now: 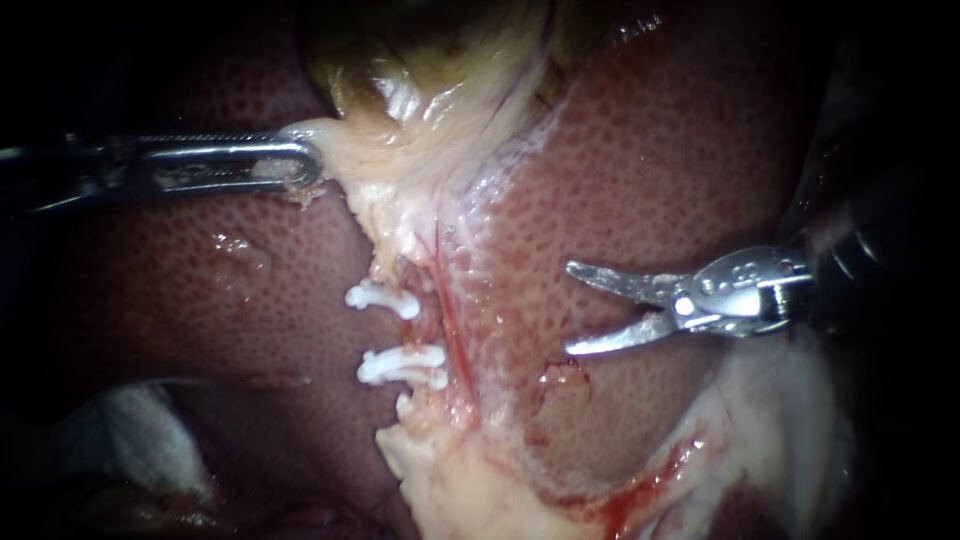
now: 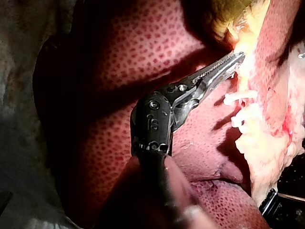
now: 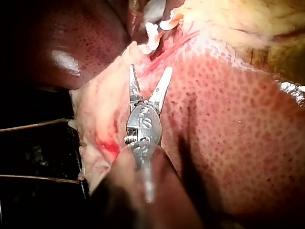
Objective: Go to the cutting position left tube
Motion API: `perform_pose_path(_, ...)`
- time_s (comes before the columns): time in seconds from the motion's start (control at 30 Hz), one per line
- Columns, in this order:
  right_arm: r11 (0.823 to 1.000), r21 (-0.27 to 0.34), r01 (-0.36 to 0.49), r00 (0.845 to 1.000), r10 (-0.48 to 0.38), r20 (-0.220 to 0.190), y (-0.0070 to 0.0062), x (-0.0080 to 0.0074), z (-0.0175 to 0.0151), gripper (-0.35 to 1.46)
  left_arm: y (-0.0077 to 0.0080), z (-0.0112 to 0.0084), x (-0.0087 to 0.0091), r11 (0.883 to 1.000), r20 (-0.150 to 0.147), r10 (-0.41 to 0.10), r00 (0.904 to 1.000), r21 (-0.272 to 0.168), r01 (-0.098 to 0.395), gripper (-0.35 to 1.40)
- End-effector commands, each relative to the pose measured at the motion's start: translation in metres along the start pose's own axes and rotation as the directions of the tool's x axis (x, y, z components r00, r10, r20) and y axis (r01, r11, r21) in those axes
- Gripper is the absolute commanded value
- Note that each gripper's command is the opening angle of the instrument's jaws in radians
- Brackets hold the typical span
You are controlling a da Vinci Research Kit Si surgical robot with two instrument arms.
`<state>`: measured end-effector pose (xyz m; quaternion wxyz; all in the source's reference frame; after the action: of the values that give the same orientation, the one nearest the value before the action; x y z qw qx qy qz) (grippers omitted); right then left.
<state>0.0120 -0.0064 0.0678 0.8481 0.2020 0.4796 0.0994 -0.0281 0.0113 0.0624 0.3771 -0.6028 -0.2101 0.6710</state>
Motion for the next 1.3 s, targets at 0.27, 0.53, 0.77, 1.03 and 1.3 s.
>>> perform_pose_path(0.27,0.992,0.055,-0.115,0.993,0.116,0.002,-0.0003,-0.0019,0.0061,1.43,0.0006,0.0005,-0.0005,1.0,-0.002,0.004,1.0,0.008,-0.004,-0.35)
perform_pose_path(0.53,0.976,0.092,-0.195,0.981,0.195,0.004,0.0003,-0.0031,0.011,1.42,0.0012,0.001,-0.0008,1.0,0.0,0.007,1.0,-0.001,-0.007,-0.35)
perform_pose_path(0.77,0.969,0.1,-0.227,0.974,0.227,0.015,0.001,-0.0039,0.0133,1.42,0.0018,0.0012,-0.0009,1.0,0.001,0.008,1.0,-0.003,-0.008,-0.35)
perform_pose_path(1.03,0.956,0.135,-0.261,0.965,0.261,0.021,0.0013,-0.0041,0.0148,1.4,0.0021,0.0015,-0.001,1.0,0.002,0.01,0.9999,-0.007,-0.01,-0.35)
perform_pose_path(1.3,0.942,0.199,-0.271,0.962,0.271,0.031,0.0008,-0.0042,0.0161,1.38,0.0023,0.0018,-0.0012,1.0,0.002,0.011,0.9999,-0.008,-0.011,-0.35)
